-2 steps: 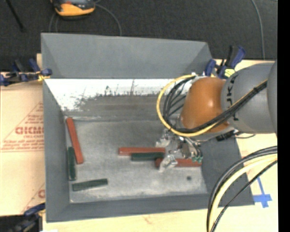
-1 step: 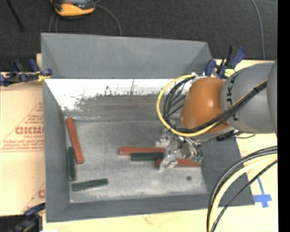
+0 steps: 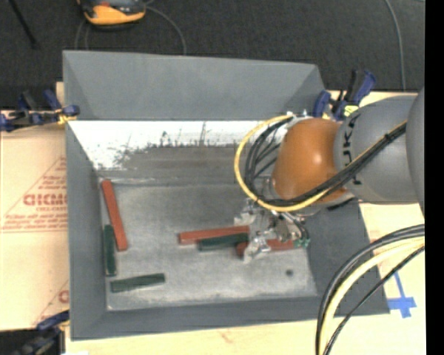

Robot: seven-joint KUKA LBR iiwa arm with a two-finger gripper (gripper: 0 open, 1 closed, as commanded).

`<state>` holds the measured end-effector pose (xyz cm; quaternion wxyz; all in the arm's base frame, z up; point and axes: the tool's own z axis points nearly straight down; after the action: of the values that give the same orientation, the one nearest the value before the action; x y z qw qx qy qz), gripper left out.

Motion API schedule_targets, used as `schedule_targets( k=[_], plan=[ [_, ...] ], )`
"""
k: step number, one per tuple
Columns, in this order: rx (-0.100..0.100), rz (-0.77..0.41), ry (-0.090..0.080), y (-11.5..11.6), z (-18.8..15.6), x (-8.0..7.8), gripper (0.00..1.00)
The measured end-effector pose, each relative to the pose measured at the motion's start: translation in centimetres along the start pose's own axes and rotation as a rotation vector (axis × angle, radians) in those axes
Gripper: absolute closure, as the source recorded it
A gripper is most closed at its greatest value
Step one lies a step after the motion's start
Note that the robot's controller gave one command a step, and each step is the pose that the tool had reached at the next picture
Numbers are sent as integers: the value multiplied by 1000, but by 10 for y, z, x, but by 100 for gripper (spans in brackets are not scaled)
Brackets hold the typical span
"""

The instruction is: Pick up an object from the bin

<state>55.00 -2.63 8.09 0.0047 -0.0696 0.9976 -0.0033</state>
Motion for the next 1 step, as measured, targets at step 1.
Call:
schedule_targets(
  k=[1],
  plan=[
    [-9,-100,13,-5,-37,11,100]
  ],
)
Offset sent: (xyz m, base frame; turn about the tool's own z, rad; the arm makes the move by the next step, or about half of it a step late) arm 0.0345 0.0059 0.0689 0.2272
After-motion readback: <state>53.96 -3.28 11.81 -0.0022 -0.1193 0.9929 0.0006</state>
